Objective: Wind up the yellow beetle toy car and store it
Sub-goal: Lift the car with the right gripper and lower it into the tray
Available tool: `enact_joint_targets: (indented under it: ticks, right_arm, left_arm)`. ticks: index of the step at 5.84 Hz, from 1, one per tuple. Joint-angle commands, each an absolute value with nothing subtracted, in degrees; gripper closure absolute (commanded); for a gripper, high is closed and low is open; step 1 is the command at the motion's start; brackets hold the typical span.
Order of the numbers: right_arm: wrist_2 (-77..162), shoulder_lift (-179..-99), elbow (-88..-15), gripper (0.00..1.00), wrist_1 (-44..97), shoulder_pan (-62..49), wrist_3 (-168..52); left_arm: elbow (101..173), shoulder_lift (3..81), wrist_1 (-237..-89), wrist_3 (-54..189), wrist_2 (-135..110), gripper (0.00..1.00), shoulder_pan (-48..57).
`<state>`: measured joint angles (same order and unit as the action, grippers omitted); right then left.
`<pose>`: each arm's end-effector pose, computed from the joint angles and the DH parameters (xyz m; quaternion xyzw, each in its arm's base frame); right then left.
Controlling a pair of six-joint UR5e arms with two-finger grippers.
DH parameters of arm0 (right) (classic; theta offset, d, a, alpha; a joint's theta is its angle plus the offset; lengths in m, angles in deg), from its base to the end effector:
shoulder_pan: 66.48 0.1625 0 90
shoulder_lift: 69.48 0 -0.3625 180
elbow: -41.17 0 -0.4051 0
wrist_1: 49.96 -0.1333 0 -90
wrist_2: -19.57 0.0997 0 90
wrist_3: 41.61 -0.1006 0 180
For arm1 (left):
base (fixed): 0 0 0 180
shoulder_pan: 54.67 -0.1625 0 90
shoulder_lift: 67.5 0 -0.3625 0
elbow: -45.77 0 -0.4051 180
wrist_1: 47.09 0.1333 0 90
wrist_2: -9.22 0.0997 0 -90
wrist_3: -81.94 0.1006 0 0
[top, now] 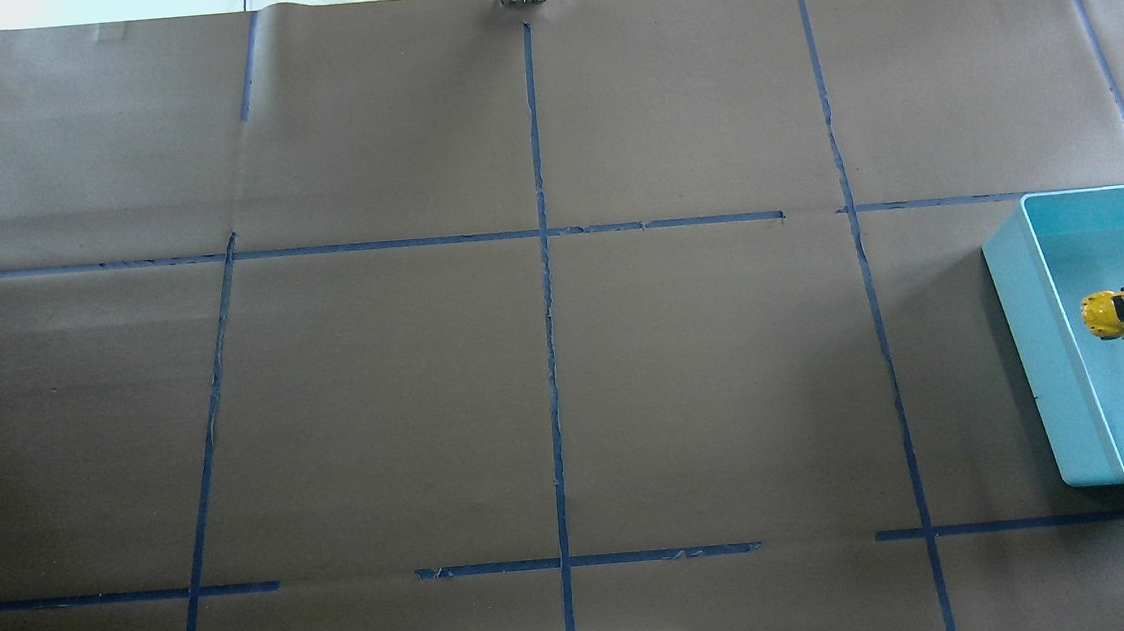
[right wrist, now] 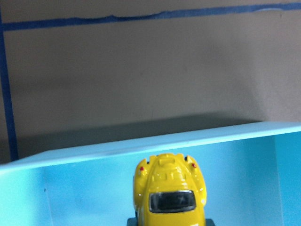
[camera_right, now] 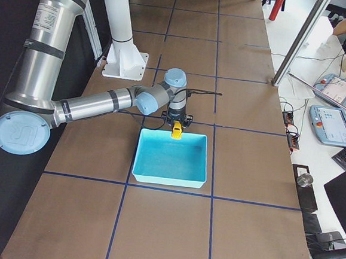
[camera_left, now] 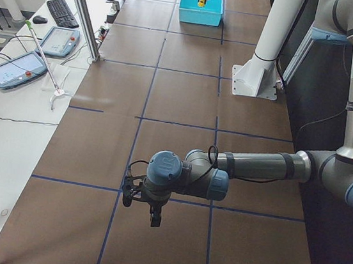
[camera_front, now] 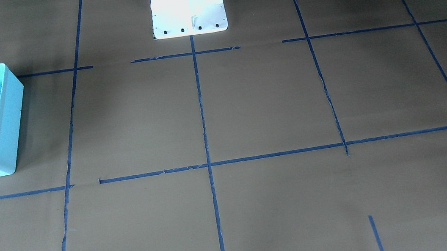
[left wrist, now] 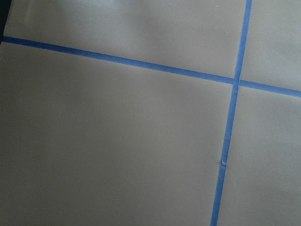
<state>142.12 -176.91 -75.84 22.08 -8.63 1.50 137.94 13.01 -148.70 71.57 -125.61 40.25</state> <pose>-0.1557 -0.3964 0.4700 0.2534 -0.2491 -0.6221 0.6977 -0.1005 -0.4398 0.6353 0.0164 0.3823 -0.1088 0.9175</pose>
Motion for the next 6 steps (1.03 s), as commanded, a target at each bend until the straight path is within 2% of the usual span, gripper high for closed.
enact_joint_targets:
  ticks: [1,2,3,4,6]
  right_arm:
    - [141.92,-177.76,-70.65,1.0,22.02,-8.29,8.19]
    - [141.91,-177.58,-67.67,0.99,20.02,-8.38,8.31]
    - [142.0,-177.5,-60.41,0.99,9.56,-8.38,7.53]
    - [142.26,-177.41,-56.34,0.99,2.5,-8.38,6.13]
    - [142.26,-177.06,-56.56,0.96,1.55,-8.47,5.24]
  left_arm:
    - [137.97,13.1,-148.7,71.57,-125.61,0.0,40.17]
    - [137.97,13.1,-148.7,71.57,-125.61,0.0,40.16]
    - [137.97,13.1,-148.7,71.57,-125.61,0.0,40.16]
    - [137.97,13.1,-148.7,71.57,-125.61,0.0,40.08]
    - [137.97,13.1,-148.7,71.57,-125.61,0.0,40.08]
